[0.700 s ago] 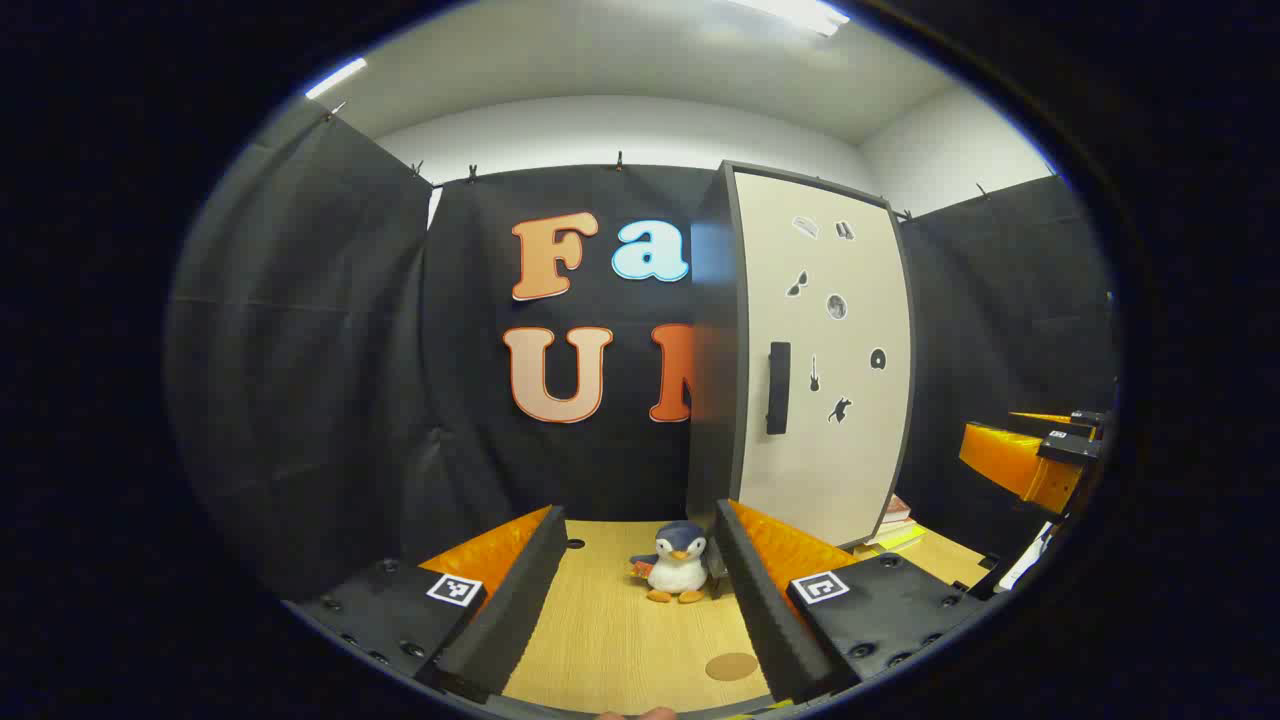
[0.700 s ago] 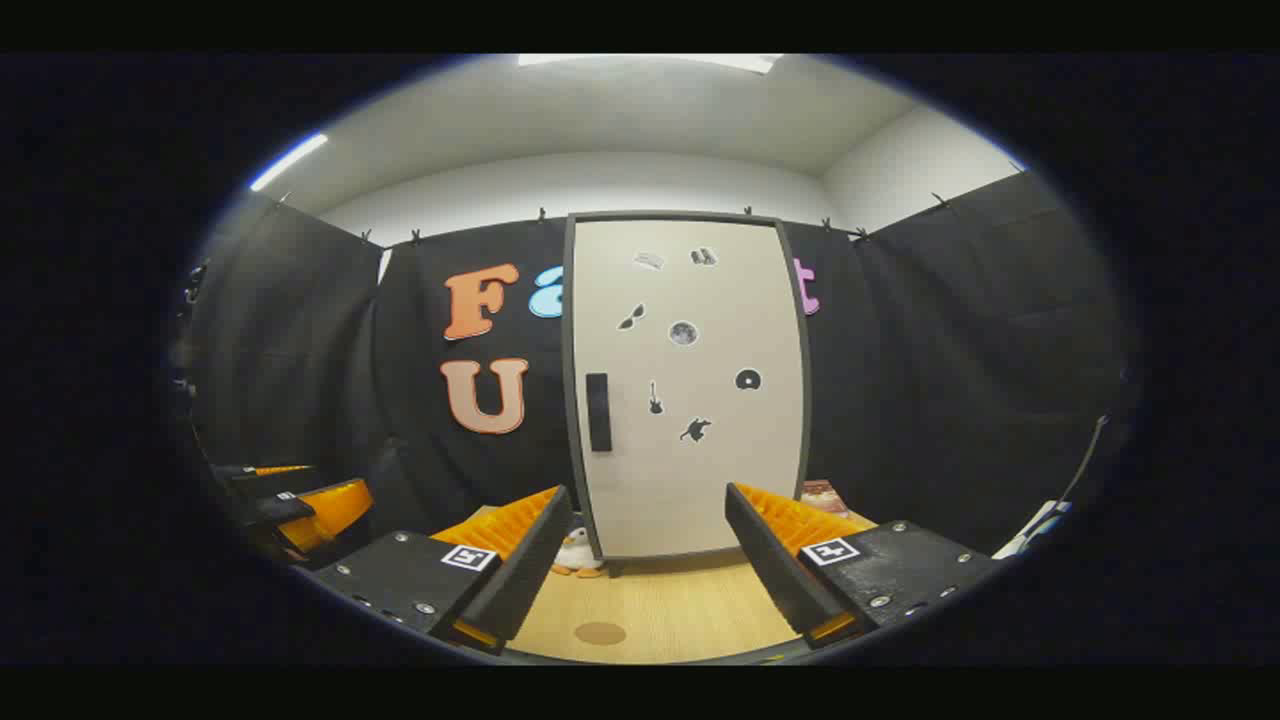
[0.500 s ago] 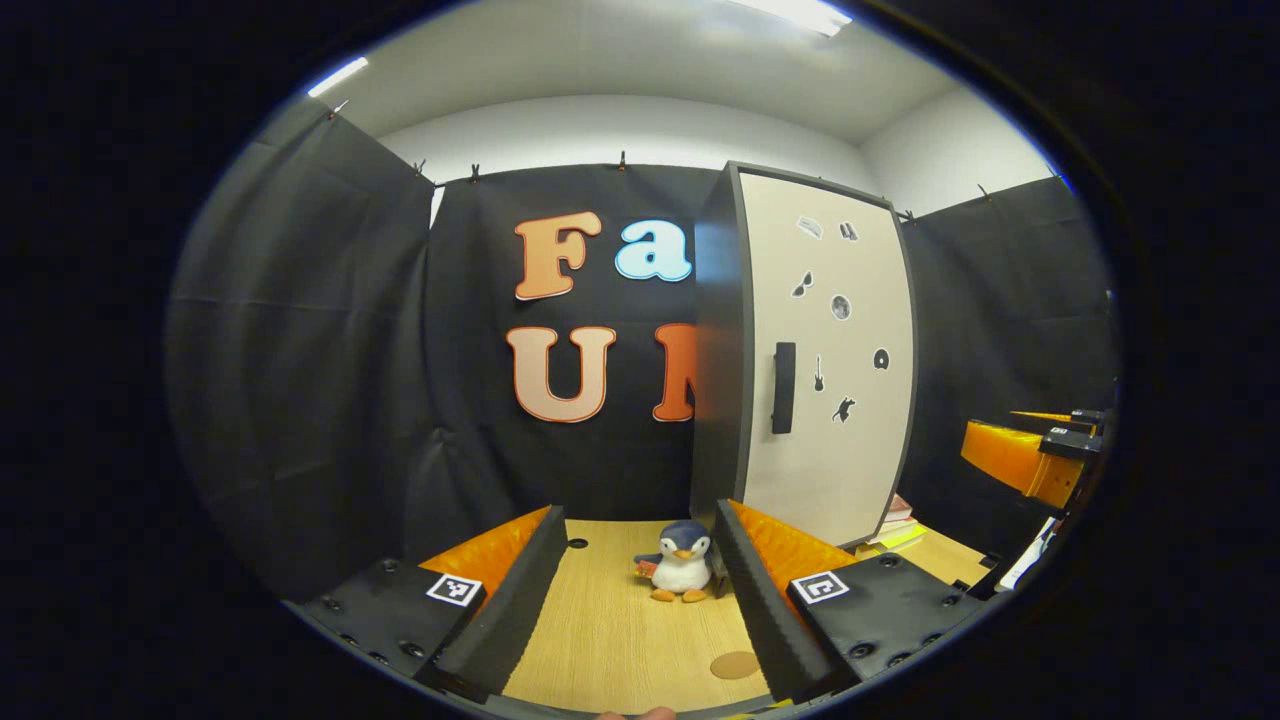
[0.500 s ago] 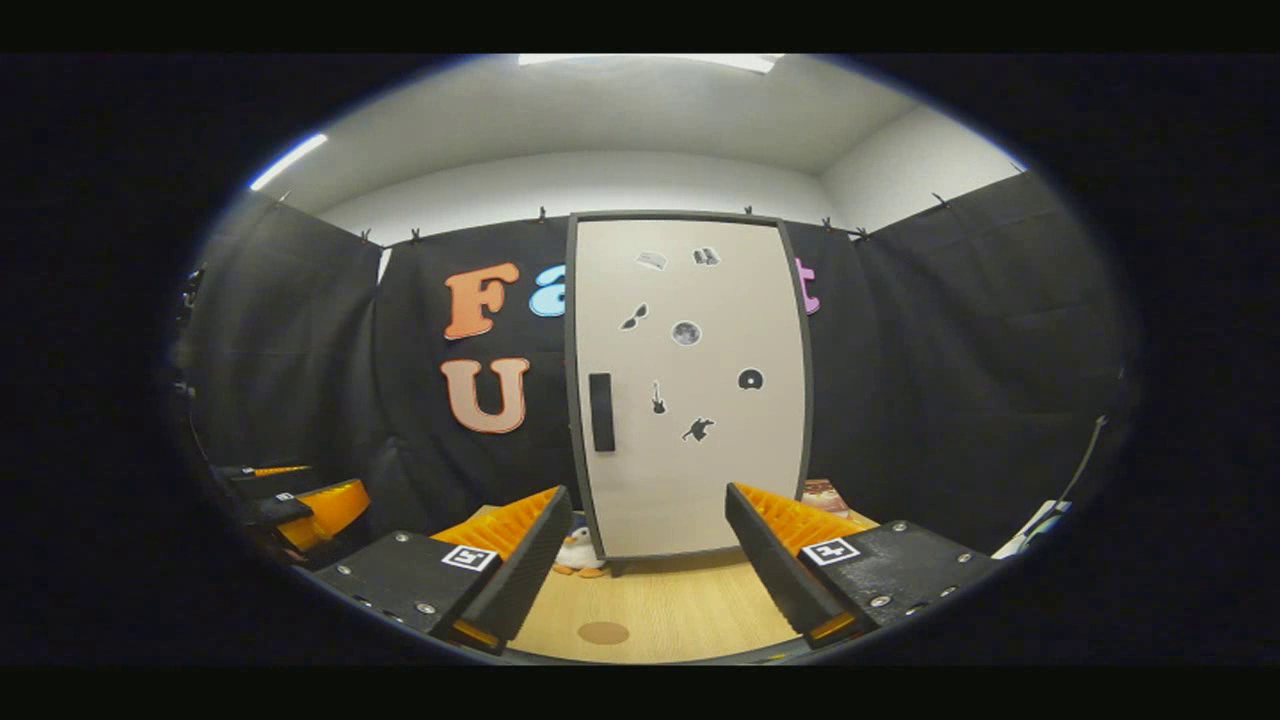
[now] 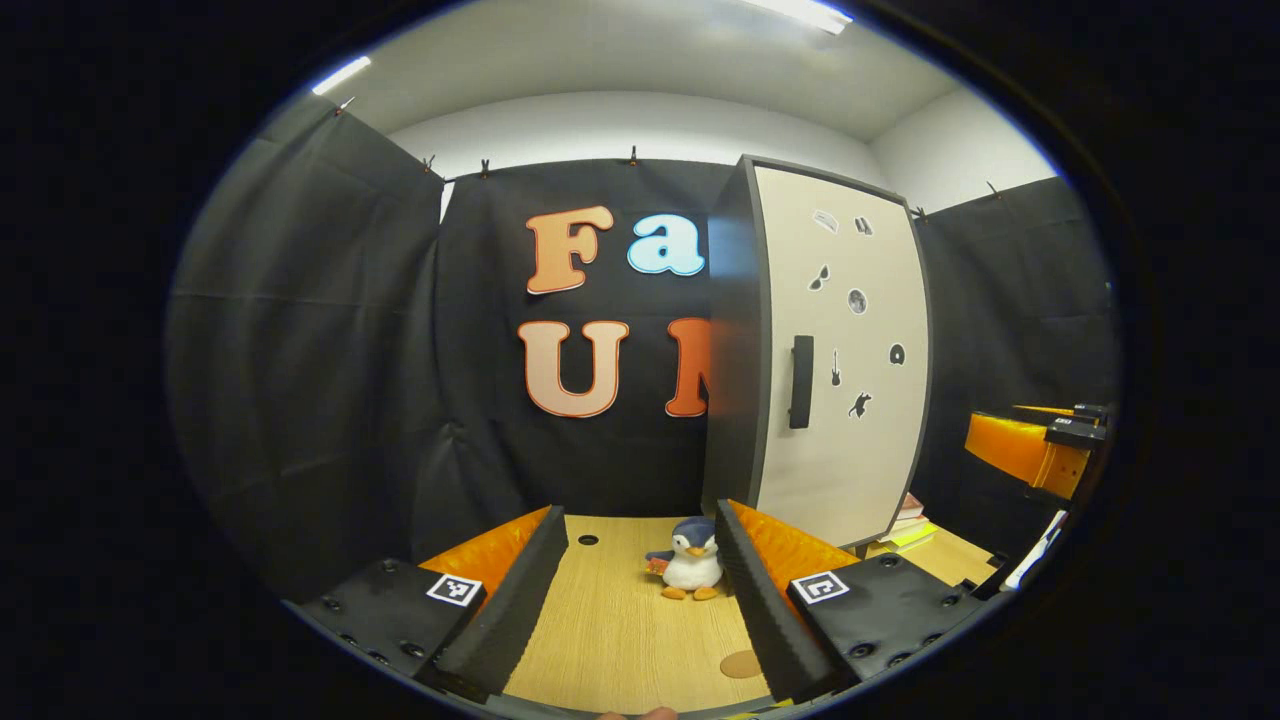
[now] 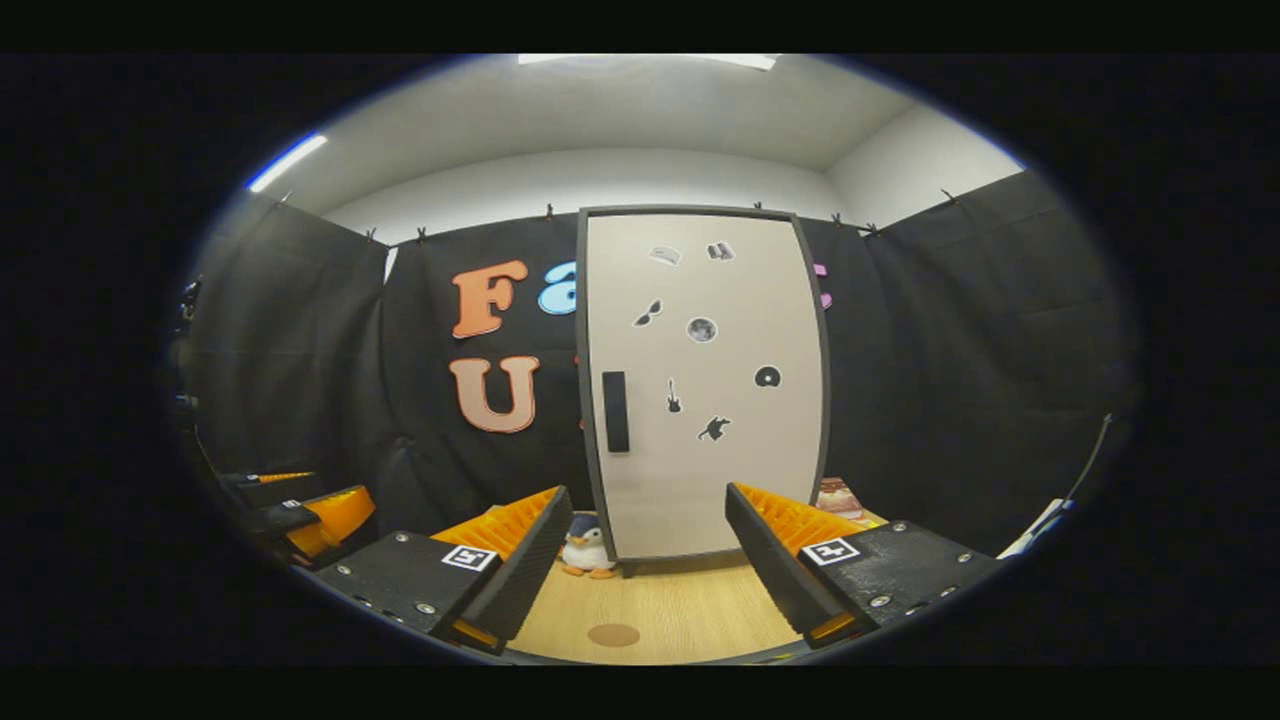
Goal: Open the cabinet door with the right hand, grasp the bottle in the cabinet with the left hand and place it on the coaster, then close the cabinet door with the right hand.
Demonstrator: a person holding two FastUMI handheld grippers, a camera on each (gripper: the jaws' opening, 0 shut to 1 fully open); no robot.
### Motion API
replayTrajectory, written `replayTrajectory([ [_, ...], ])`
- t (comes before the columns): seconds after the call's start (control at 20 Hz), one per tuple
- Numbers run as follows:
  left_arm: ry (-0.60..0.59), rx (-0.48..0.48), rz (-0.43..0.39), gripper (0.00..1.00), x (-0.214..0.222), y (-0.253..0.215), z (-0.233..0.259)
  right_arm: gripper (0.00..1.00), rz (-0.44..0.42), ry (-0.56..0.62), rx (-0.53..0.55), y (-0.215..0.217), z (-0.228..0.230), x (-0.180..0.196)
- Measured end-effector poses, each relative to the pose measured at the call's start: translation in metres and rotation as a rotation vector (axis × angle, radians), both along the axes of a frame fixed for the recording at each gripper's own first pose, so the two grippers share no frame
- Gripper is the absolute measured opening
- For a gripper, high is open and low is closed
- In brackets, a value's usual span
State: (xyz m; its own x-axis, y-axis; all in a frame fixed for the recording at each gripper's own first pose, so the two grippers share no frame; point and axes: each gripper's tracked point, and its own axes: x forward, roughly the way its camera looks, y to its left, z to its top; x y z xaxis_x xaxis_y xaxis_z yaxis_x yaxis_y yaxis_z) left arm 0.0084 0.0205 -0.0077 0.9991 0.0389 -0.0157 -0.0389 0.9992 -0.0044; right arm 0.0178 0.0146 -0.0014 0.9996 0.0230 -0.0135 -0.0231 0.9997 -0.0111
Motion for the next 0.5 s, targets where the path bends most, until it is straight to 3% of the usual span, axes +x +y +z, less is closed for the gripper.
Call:
replayTrajectory([
  [0.5, 0.035, -0.012, 0.01, 0.97, 0.032, 0.02, -0.021, 0.95, 0.026, 0.01, 0.007, 0.025, -0.005, 0.069],
])
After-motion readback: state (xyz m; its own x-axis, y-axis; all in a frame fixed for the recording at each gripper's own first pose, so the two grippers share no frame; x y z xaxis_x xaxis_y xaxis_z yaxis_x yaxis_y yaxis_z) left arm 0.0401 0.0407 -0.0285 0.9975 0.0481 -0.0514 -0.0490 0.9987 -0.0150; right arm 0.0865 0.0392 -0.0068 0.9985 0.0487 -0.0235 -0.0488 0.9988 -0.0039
